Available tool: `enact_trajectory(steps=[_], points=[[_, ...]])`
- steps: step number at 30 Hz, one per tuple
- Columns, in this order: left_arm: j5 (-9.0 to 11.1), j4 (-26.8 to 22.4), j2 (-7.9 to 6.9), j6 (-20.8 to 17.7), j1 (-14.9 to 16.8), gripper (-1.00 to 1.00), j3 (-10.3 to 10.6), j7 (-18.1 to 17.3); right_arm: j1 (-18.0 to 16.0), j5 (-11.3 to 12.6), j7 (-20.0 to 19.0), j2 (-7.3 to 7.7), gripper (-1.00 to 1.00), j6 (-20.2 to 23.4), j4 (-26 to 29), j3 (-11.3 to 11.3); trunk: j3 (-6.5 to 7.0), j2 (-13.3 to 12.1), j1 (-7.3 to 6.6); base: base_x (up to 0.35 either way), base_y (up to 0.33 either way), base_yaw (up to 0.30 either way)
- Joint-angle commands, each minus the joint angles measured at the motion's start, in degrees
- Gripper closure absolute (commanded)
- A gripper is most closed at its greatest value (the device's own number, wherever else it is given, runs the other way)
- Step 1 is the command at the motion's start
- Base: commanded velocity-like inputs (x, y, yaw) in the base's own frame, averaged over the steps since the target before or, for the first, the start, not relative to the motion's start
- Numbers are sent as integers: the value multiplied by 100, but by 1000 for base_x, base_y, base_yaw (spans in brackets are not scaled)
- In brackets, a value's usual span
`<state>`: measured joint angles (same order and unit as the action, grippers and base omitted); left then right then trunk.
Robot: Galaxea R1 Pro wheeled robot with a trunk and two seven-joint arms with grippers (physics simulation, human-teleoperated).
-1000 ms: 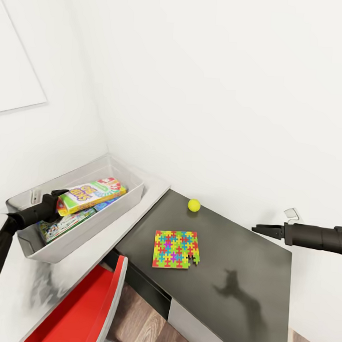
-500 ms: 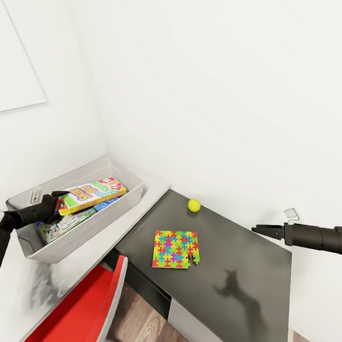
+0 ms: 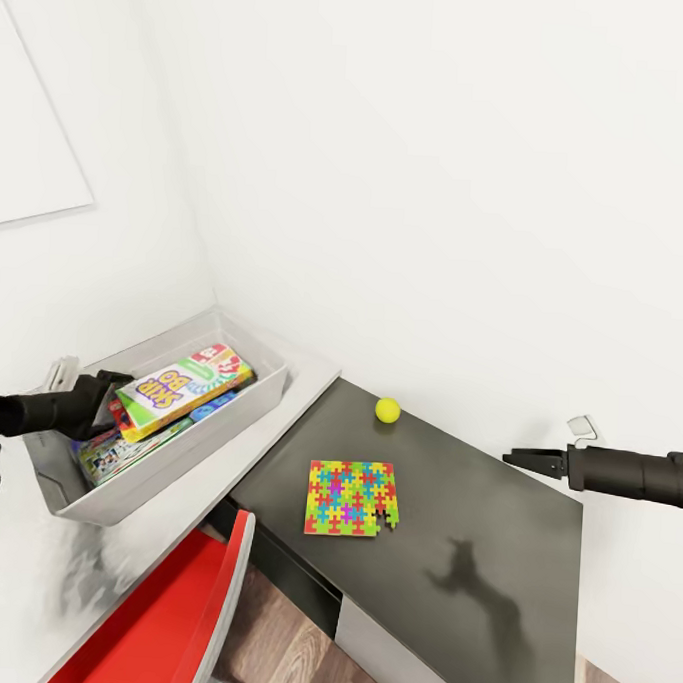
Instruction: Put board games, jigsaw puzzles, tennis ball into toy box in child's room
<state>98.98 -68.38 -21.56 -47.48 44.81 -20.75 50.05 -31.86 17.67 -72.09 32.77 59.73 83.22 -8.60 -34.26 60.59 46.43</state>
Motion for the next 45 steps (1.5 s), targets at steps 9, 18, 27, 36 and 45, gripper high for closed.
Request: enact_trajectory(steps=[9,18,27,36,45], points=[[354,-546,3,-31,0,-100,-5,286,-4,0,-15,8,-100,27,39,-3,-6,4,0,0,0,0],[1012,-1058,5,-33,-15,-100,34,302,-2,9,-15,-4,-100,27,43,-9,-6,4,0,0,0,0],[1784,-2061,99,-344,-167,-100,419,151,241,31,-44,-32,-100,-118,-15,-136,-6,4,0,0,0,0],[1919,-2346,467,-606,-201,-100,1424,-1094,335,46,-79,-39,-100,-448,-12,-240,-6,4,0,0,0,0],[1862,-2369,1007,-622,-145,-100,2208,-1308,345,47,-35,-49,-100,-433,30,-248,-6,4,0,0,0,0]])
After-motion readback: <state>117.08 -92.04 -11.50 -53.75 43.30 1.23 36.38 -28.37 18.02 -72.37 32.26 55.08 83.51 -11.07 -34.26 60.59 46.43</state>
